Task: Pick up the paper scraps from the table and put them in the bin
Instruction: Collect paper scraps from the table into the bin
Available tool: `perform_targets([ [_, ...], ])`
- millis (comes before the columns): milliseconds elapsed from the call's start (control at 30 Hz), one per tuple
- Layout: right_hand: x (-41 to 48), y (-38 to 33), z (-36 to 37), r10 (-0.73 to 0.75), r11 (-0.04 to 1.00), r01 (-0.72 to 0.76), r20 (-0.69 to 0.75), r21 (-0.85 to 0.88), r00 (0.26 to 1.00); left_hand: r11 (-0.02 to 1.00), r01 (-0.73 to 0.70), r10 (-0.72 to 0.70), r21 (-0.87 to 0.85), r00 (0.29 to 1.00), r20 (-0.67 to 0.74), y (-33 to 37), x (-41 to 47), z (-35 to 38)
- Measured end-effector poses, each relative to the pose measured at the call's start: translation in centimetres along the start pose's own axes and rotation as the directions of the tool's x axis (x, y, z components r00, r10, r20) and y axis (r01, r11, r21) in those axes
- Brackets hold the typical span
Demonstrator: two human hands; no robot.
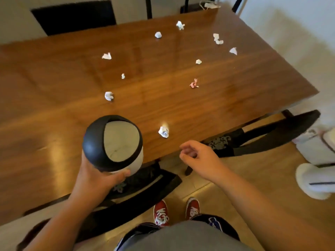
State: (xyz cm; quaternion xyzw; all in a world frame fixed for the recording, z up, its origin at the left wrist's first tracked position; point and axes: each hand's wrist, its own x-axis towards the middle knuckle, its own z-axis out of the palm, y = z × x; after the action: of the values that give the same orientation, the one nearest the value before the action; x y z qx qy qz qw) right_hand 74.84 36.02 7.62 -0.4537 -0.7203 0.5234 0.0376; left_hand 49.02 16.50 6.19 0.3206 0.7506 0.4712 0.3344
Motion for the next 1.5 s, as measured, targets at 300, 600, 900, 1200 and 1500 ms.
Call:
perform_targets([
  [300,12.6,-0.3,0.8,-0.134,0.872,0.179,0.131,-0.455,0.982,0.977,0.211,-0.211,-0.026,0.95,-0.231,-1.2,-0.6,3.4],
  [600,18.7,2.6,2.5,-0.218,0.623,0.428,0.38,-0.655,0.899,0.937,0.261,-0.337,-0.231,0.848,-0.409,-0.2,-1.6,8.7],
  [900,18.5,-8.9,-6.7,-0.545,0.824,0.539,0.014,-0.172,0.838,0.912,0.189,-0.352,-0.365,0.817,-0.457,2.0,-2.2,9.6],
  [1200,7.5,-19.0,-4.8,-0.846,0.529,0.832,0.022,0.167,0.533,0.951,0.14,-0.27,-0.277,0.813,-0.516,1.4,-2.9,8.6],
  [1500,6.3,-16.6,-0.5,-0.543,0.654,0.719,0.516,-0.236,0.663,0.962,0.072,-0.21,-0.264,0.813,-0.543,0.9,-4.4,6.1],
])
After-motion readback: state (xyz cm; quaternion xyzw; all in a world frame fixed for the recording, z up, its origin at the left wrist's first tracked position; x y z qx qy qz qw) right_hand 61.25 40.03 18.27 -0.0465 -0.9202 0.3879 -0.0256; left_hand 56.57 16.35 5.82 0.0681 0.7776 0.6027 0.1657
